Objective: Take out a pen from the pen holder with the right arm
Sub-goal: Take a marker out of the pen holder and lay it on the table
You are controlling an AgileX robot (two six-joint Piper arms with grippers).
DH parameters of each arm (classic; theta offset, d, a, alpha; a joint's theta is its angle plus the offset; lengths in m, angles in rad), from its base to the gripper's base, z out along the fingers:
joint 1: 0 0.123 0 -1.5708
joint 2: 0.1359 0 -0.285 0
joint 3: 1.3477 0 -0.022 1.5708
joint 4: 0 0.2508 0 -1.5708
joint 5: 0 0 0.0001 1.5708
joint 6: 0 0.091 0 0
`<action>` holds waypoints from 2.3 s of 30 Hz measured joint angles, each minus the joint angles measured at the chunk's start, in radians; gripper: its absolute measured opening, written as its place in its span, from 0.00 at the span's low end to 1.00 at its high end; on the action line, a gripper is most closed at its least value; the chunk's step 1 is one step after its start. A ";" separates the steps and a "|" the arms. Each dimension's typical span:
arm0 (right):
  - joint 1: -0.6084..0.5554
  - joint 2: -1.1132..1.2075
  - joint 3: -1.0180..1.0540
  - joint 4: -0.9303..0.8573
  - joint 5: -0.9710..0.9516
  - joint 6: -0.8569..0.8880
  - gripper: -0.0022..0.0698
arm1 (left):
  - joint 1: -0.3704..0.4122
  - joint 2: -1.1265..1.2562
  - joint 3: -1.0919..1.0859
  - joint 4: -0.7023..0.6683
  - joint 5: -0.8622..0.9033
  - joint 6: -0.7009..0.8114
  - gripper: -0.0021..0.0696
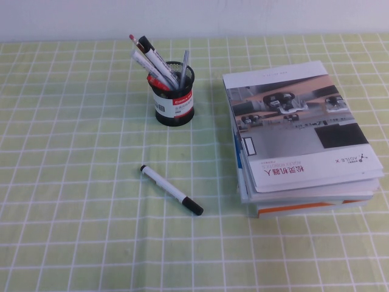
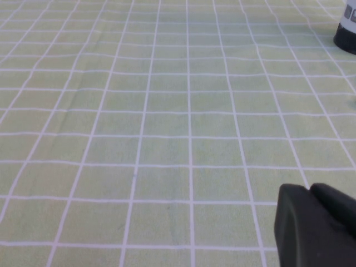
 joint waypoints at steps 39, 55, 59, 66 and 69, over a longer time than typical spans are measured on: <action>0.510 1.082 -0.749 0.119 -0.547 -0.686 0.46 | 0.000 0.000 0.000 0.000 0.000 0.000 0.02; 0.567 1.261 -0.986 0.123 -0.597 -0.866 0.46 | 0.000 0.000 0.000 0.000 0.000 0.000 0.02; 0.569 1.312 -1.060 0.125 -0.597 -0.866 0.46 | 0.000 0.000 0.000 0.000 0.000 0.000 0.02; 0.569 1.370 -1.106 0.127 -0.605 -0.866 0.46 | 0.000 0.000 0.000 0.000 0.000 0.000 0.02; 0.569 1.379 -1.108 0.127 -0.627 -0.866 0.46 | 0.000 0.000 0.000 0.000 0.000 0.000 0.02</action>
